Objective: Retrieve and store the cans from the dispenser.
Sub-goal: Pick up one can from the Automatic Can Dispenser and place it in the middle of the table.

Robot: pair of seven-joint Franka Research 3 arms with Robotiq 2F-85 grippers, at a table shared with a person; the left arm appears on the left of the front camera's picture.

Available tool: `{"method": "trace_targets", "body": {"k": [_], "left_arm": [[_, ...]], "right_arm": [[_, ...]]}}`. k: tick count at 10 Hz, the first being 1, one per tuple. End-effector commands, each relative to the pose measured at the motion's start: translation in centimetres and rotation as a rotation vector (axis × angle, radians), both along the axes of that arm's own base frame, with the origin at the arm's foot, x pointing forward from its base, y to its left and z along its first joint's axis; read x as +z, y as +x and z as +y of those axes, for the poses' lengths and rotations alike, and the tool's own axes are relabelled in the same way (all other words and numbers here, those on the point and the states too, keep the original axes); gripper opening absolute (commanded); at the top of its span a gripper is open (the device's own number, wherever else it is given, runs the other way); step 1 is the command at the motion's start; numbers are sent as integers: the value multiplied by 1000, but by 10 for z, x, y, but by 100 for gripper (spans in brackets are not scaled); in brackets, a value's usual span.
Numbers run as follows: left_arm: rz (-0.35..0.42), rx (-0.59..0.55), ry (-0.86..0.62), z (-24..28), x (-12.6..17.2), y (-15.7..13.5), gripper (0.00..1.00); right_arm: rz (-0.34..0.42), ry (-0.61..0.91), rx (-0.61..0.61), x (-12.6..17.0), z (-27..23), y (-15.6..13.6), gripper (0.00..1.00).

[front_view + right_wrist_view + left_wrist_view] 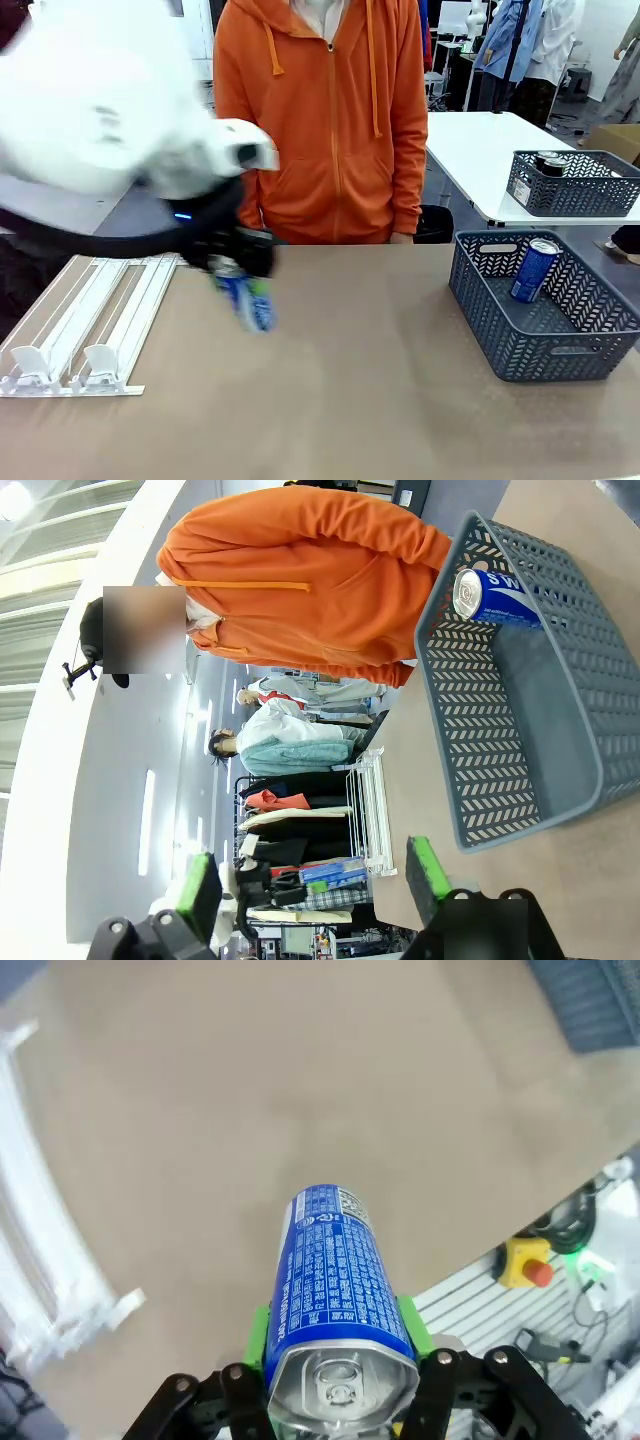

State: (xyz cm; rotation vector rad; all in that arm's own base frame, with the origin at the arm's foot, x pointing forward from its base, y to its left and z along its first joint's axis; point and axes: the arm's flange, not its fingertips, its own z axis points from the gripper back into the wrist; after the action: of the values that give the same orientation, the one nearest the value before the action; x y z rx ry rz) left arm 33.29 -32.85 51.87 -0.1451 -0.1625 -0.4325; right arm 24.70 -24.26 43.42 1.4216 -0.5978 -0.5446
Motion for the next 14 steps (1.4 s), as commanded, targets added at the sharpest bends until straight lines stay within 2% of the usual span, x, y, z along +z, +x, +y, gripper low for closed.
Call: {"method": "trace_targets", "body": {"k": [1, 2, 4, 5, 8, 9, 10, 14], "left_arm": [[52, -116, 78, -46, -17, 47, 0], [84, -138, 70, -66, -35, 53, 0], [91, -119, 41, -82, -62, 64, 0], [128, -144, 46, -88, -73, 65, 0], [151, -213, 146, -100, -101, 65, 0], [148, -218, 177, -101, -106, 62, 0], [112, -211, 206, -103, -107, 61, 0], [103, -233, 234, -102, -112, 61, 0]], "right_arm": [[-16, 2, 0, 3, -2, 1, 100], [-16, 2, 0, 3, -2, 1, 100], [-16, 2, 0, 3, -2, 1, 100], [-16, 2, 0, 3, -2, 1, 100], [-16, 2, 0, 3, -2, 1, 100], [-16, 2, 0, 3, -2, 1, 100], [-16, 2, 0, 3, -2, 1, 100], [-16, 2, 0, 3, -2, 1, 100]]}}
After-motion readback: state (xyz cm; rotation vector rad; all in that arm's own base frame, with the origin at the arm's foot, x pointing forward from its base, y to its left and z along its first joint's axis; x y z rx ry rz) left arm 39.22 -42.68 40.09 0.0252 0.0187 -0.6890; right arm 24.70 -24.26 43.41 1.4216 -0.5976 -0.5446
